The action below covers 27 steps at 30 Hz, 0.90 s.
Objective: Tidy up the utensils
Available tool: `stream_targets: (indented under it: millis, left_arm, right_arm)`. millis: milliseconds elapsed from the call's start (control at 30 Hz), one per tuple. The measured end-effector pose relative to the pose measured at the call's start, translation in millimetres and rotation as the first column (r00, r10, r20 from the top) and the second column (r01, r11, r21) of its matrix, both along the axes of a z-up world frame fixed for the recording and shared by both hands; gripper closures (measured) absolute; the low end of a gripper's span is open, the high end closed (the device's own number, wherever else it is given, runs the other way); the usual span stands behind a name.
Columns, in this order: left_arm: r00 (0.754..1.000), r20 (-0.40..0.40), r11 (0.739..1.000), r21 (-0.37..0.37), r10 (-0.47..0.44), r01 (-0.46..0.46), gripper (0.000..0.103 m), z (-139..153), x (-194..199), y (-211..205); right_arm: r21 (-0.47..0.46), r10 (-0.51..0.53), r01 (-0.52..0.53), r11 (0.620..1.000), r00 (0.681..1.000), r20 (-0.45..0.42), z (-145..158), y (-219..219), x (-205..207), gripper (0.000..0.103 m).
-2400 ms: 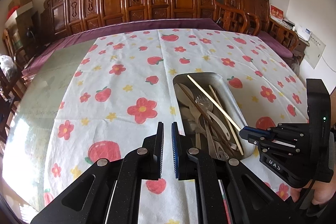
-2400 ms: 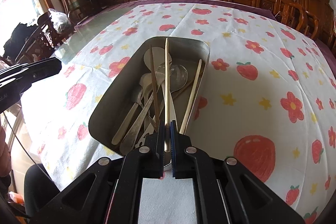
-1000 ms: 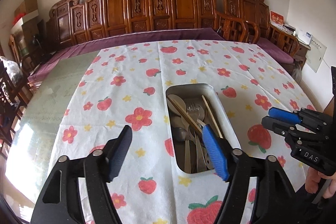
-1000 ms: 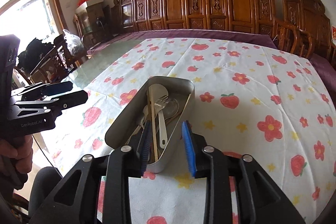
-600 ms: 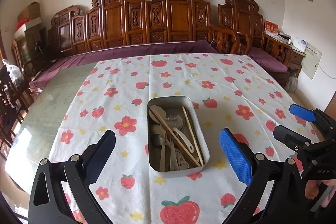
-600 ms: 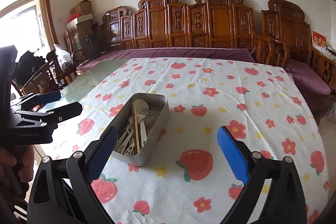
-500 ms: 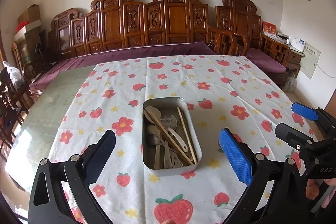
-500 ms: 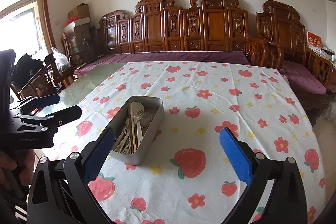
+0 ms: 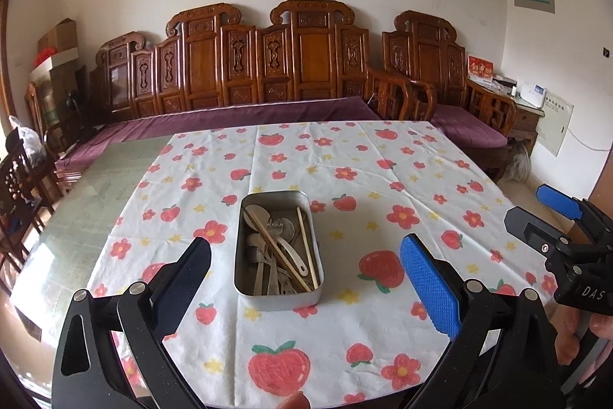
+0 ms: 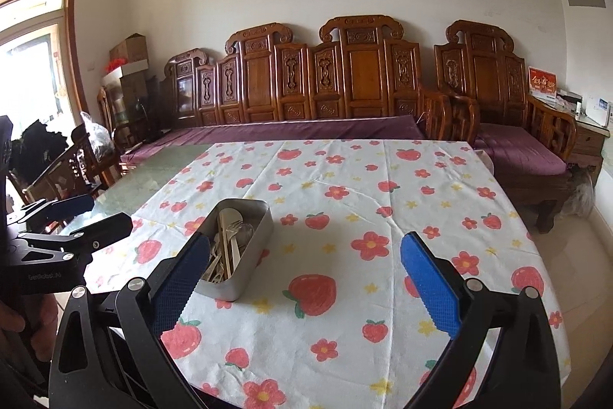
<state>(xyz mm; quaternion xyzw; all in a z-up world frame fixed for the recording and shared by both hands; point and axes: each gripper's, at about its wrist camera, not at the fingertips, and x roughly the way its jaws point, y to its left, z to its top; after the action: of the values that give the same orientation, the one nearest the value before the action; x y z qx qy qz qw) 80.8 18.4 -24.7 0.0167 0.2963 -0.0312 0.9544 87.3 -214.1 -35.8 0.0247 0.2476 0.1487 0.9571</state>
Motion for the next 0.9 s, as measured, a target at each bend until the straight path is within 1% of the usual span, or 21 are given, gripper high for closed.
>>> stream_targets:
  millis: [300,467,667,900]
  left_arm:
    - [0.997,0.068,1.000,0.004,0.023,-0.024,0.008,31.7,-24.8,-4.7]
    - [0.995,0.096,1.000,-0.001,0.030,-0.030,0.008,43.7,-35.7,-4.8]
    - [0.989,0.136,0.999,-0.014,0.050,-0.048,0.008,50.0,-43.8,-4.3]
    - [0.990,0.136,0.999,-0.020,0.047,-0.045,0.008,50.5,-43.6,-3.5]
  right_arm:
    - [0.031,-0.015,0.013,0.999,0.997,0.077,32.7,-10.1,-28.0,0.003]
    - [0.026,-0.033,0.031,0.999,0.994,0.106,45.1,-11.3,-35.6,0.003]
    - [0.031,-0.049,0.045,0.998,0.991,0.121,49.0,-17.4,-40.3,0.003]
    - [0.026,-0.056,0.053,0.998,0.991,0.119,48.6,-18.5,-42.3,0.003]
